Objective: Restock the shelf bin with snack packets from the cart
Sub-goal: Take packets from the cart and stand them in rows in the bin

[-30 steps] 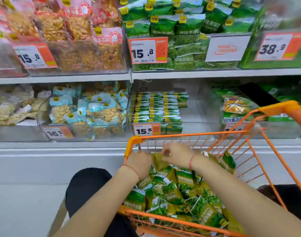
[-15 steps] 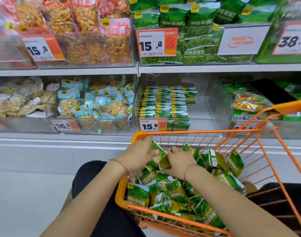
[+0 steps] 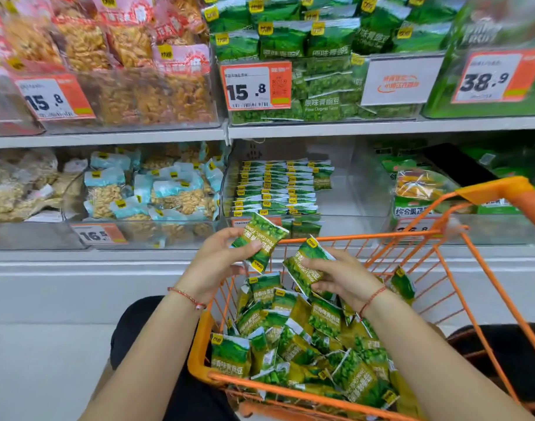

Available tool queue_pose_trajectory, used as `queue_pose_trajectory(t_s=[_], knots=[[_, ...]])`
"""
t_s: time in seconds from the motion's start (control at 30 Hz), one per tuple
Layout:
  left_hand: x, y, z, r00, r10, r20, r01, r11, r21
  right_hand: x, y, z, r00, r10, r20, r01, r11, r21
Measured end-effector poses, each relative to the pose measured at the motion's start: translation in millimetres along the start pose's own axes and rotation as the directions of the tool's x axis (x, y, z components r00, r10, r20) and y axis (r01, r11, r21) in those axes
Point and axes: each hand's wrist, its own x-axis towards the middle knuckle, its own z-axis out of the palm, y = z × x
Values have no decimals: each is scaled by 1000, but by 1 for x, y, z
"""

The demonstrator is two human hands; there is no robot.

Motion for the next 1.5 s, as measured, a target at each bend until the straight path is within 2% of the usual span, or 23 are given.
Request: queue_pose_trajectory(t_s=[0.07,0.17,0.23,0.33,0.37,0.43,0.53,0.6,0.67,0.73,0.8,0.9,0.97,1.0,1.03,1.07,1.13,1.2,1.23,1.3,1.37,1.4,1.5], knots=[[0,0,12,999,6,47,-5,1000,-30,-1,4,-4,999,49,-3,-48,984,171],[3,-4,30,996,28,80,-24,998,-57,-1,7,-7,998,56,-23,-51,985,166],[5,-3,37,998,34,44,-27,989,-148,-2,8,-9,995,31,-91,-16,987,160],[9,2,43,1000,5,19,2,937,-350,-2,5,-16,981,10,-191,42,964,264],[9,3,44,1000,2,24,7,929,-370,-2,5,-19,980,17,-199,48,947,318],[7,3,48,997,24,70,-4,963,-268,-1,5,-21,982,38,-186,37,923,382],[3,3,56,981,55,185,-73,993,89,-4,7,-17,985,88,-148,-35,944,327],[7,3,60,977,93,190,-152,933,325,-6,6,-13,990,86,-112,-46,947,319],[11,2,63,969,178,170,-242,822,515,-8,6,-11,996,67,-53,-47,946,320],[14,3,66,954,238,184,-301,762,573,-10,4,-9,999,39,-5,-36,966,257],[15,4,69,950,222,220,-310,761,571,-8,8,-9,999,38,14,-40,986,162],[15,3,68,965,158,211,-246,827,505,-9,7,-11,999,34,-32,-27,982,185],[12,0,61,963,228,144,-269,783,561,-7,5,-15,996,43,-84,-23,975,222],[10,-3,57,960,225,167,-280,732,621,-6,5,-17,993,41,-113,-14,974,228],[6,-7,53,955,163,250,-292,683,669,-5,5,-18,989,39,-139,-6,972,236],[2,-13,52,933,32,359,-294,643,707,-3,6,-19,985,49,-165,-6,968,251],[-10,-28,52,826,-229,516,-322,560,764,1,8,-21,974,79,-212,-16,959,284],[-16,-46,54,755,-325,570,-438,398,806,5,12,-24,964,99,-245,-17,948,317],[-18,-54,57,742,-355,569,-471,327,819,5,12,-25,963,108,-248,-21,943,331],[-19,-61,61,747,-383,544,-482,252,839,4,11,-25,964,118,-239,-30,939,342],[-15,-59,58,779,-362,512,-438,270,857,1,10,-25,965,121,-233,-33,936,349],[-12,-56,55,799,-341,496,-400,314,861,-1,9,-25,964,116,-241,-28,940,339],[-6,-34,40,866,-240,439,-243,566,788,-2,7,-21,959,101,-265,-18,954,301]])
